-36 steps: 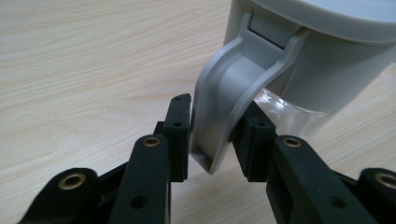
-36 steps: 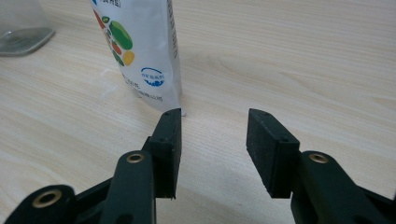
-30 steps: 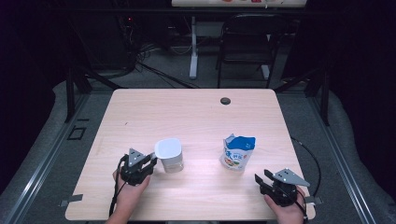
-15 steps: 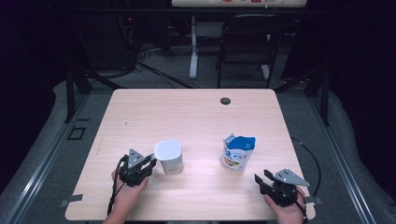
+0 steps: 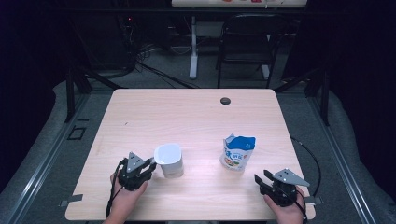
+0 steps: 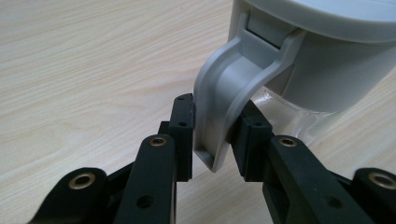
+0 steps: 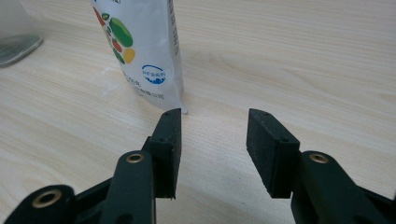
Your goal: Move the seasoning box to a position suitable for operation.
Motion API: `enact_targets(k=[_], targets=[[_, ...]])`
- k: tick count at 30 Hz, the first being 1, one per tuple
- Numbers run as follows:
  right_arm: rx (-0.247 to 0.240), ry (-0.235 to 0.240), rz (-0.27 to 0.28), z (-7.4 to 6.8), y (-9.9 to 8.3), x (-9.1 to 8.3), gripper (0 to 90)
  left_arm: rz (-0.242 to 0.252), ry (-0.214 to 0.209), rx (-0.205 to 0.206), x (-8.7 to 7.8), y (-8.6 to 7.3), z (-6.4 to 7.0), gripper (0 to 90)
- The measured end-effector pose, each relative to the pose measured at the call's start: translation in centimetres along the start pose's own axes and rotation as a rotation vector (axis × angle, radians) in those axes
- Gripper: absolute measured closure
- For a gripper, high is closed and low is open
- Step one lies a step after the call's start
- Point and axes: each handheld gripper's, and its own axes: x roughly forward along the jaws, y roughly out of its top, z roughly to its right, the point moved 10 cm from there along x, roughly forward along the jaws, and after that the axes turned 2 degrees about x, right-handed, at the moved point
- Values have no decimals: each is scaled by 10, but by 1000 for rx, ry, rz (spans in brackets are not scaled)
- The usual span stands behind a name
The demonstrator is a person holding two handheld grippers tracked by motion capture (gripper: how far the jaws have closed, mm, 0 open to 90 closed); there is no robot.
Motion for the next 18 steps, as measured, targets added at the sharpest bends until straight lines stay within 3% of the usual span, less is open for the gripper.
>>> enact_targets(k=[18], targets=[[0,5,-8,-1,-2,2,560,-10,-44,30,-14,-9,19,720]])
